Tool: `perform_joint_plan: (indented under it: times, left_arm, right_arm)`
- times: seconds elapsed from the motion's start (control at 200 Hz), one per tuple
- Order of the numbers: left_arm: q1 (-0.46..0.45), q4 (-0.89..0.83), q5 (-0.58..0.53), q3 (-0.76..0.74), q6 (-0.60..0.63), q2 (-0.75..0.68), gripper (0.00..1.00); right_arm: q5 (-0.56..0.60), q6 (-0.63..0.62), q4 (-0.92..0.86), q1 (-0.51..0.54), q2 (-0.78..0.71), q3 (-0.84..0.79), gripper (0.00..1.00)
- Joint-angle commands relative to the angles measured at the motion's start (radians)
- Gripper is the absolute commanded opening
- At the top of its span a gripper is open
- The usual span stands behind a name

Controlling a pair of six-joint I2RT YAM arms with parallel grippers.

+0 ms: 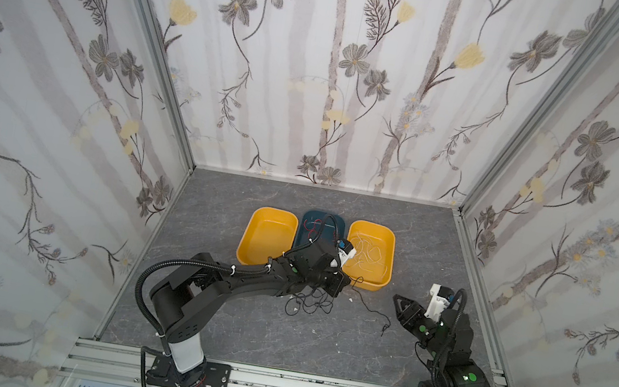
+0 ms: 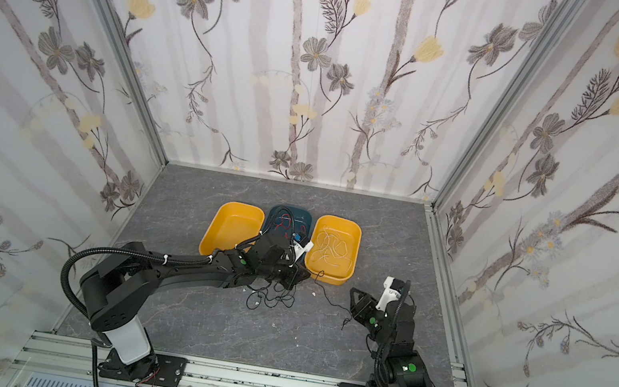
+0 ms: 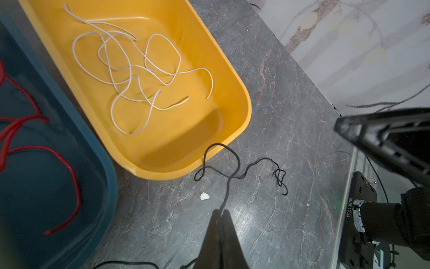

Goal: Untangle the cables

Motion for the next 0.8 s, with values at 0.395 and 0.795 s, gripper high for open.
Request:
perform_joint_plan:
  times: [0.395,0.795]
  left_arm:
    - [0.02,-0.038,0.102,0.082,-0.241,0.045,0.05]
    - [0.021,0.023,0.111,0.046,-0.305,0.013,0.05]
  right_arm:
    - [-0.04,0.008,0.852,0.287,0.453,-0.127,0.52]
    - [-0.107,-0.023,1.185,0.288,0.863,-0.052,0.49]
